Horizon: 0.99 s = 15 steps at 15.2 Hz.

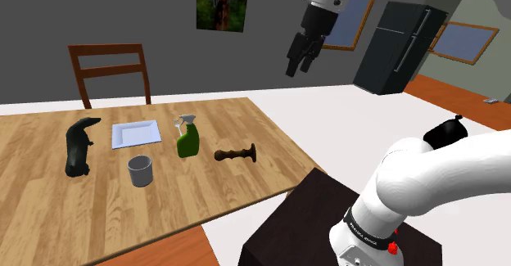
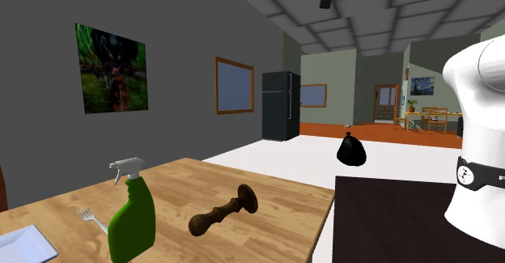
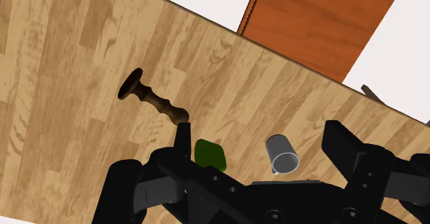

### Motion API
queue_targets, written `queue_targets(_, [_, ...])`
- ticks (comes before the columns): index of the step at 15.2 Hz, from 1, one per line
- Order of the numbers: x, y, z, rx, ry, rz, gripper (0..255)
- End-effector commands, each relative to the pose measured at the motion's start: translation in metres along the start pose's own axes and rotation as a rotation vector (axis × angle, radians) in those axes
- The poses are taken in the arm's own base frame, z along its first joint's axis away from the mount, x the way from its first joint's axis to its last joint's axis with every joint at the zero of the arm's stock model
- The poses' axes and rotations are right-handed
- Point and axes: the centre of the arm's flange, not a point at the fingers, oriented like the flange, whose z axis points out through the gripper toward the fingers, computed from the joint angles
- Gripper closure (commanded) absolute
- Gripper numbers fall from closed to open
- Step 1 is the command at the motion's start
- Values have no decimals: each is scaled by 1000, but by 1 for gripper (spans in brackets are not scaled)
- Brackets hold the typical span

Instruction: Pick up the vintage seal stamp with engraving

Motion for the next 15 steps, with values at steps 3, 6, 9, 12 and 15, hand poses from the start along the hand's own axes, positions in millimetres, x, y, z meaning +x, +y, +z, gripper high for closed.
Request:
queue_targets(3, [10,7,24,-3,-3,-10,0])
queue_targets(6, [25,16,59,-7,-7,-26,0])
queue_targets(9, [40,26,94,-12,-11,-41,0])
queue_targets(12, [55,36,130,-16,-16,-56,0])
queue_targets(15, [70,45,165,-21,-20,-72,0])
